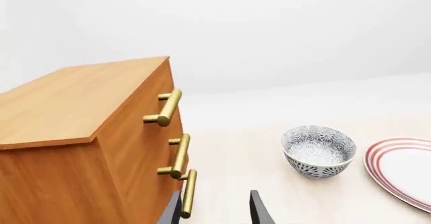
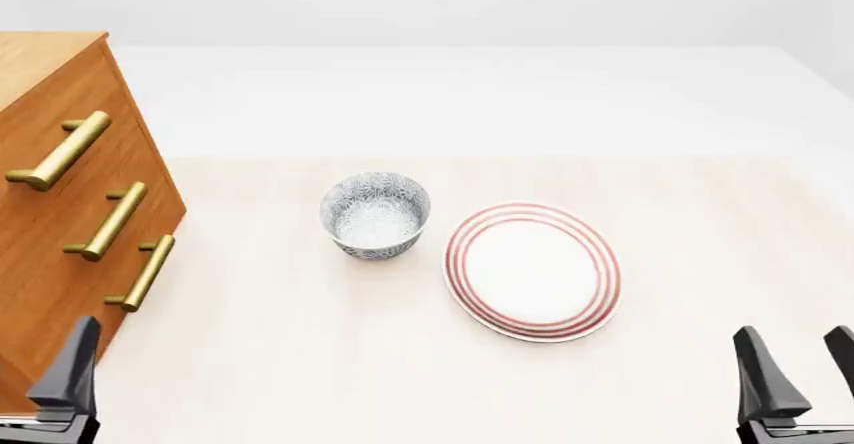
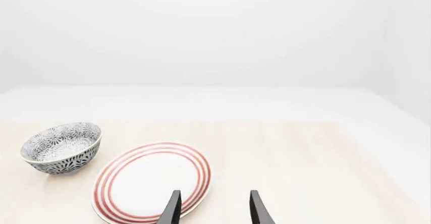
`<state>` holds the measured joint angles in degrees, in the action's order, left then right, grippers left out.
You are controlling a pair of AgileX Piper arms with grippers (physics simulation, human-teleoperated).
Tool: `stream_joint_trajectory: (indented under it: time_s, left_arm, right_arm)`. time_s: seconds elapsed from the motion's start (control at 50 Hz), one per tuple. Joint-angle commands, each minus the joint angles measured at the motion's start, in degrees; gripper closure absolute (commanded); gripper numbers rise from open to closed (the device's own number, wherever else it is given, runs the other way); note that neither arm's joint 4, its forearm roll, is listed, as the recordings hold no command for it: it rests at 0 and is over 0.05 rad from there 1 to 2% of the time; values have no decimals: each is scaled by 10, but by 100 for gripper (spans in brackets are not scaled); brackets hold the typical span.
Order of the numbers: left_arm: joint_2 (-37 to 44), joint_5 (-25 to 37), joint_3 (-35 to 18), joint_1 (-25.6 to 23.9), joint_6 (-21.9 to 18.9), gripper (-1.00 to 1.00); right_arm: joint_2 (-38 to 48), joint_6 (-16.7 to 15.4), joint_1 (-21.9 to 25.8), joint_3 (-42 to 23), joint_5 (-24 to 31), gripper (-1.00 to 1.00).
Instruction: Open the top drawer of the cabinet.
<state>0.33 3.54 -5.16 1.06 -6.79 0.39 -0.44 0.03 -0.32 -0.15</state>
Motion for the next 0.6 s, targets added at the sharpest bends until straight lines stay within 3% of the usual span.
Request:
stream_joint_trajectory:
  time_s: [0.02, 0.2, 0.46, 0.52, 0.6]
  left_arm:
    - [19, 33, -35, 4, -83, -100]
    - [31, 41, -74, -19, -148, -100]
    - [72, 36, -107, -8, -217, -100]
    - [80, 44, -116, -1, -257, -100]
    - [85, 52, -130, -4, -278, -100]
  right_arm:
    - [-2, 0, 0, -1, 2, -100]
    - [-3, 0, 0, -4, 7, -100]
    - [-3, 0, 0, -5, 8, -100]
    - [-3, 0, 0, -5, 8, -100]
    - [-3, 0, 0, -5, 7, -100]
